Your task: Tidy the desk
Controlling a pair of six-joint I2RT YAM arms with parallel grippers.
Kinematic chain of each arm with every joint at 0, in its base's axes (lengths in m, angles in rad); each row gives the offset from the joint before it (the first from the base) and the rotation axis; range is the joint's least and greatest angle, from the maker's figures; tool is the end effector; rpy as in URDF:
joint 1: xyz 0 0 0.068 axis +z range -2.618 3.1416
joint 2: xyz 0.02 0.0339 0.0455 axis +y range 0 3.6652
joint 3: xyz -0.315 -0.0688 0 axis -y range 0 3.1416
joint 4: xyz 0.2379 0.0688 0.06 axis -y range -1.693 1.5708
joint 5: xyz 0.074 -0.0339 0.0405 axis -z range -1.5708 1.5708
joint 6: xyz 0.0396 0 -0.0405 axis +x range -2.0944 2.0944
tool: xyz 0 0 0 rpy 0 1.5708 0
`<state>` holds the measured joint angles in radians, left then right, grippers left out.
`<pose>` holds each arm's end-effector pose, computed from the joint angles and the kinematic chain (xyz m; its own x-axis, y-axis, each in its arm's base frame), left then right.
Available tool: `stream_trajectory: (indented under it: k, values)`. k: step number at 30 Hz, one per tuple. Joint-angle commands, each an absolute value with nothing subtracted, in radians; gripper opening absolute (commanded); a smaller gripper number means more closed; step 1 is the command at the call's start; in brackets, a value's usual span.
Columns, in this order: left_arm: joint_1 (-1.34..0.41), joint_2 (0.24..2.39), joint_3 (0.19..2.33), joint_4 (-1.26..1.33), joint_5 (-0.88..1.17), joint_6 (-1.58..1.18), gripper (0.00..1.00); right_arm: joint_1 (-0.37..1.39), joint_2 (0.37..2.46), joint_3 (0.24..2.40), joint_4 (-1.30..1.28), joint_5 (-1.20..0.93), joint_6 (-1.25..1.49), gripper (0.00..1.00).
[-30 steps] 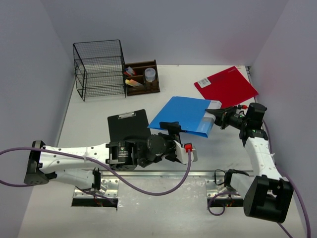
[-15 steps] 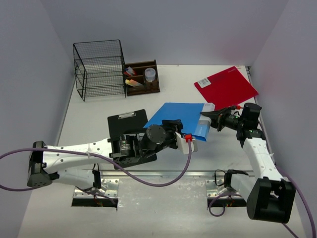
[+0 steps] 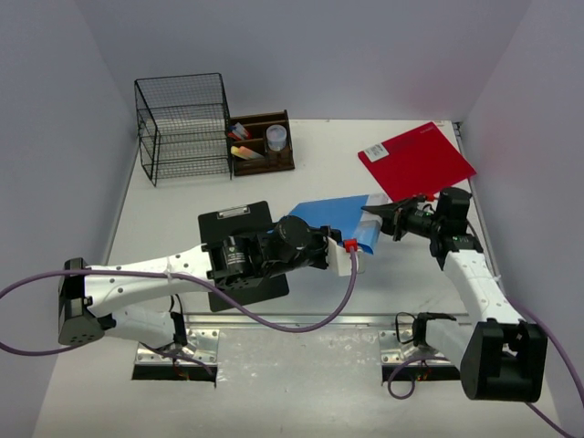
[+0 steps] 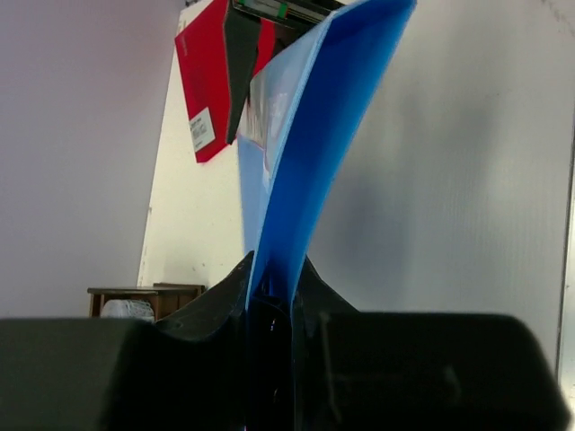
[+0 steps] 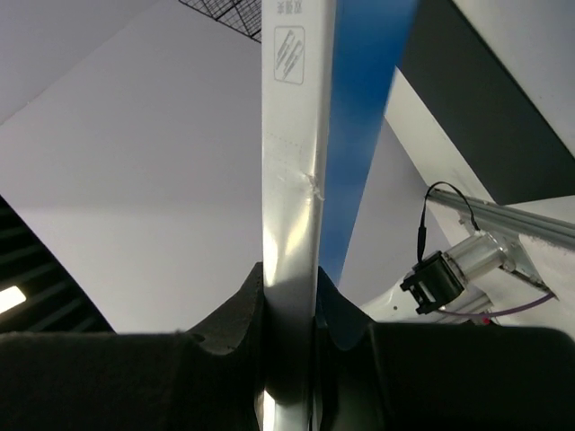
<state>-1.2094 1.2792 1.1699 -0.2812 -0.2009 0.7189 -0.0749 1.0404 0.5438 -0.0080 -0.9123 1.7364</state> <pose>0.1053 -0.2561 0.4060 0.4594 0.6098 -0.6459 0.7293 0.1561 0.6661 0.1862 0.0174 0.2771 -0.5563 0.6470 0.5214 0.5818 -0.1448 0.8004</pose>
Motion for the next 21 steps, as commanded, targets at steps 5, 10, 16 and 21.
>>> stream_trajectory:
  k: [5, 10, 16, 21]
  values:
    - [-1.19, 1.143, 1.212, -0.242, -0.18, 0.742, 0.0, -0.037, 1.081, 0.578, 0.192, -1.083, 1.687, 0.94]
    - [-1.059, 1.083, 1.341, -0.468, -0.09, 0.704, 0.0, -0.081, 1.132, 0.603, 0.36, -1.185, 1.661, 0.99]
    - [-0.966, 1.004, 1.425, -0.643, -0.072, 0.756, 0.0, -0.168, 1.185, 0.748, 0.488, -1.345, 1.541, 0.99]
    - [-0.886, 0.978, 1.5, -0.688, -0.23, 0.834, 0.0, -0.186, 1.202, 1.081, -0.128, -1.339, 0.925, 0.99]
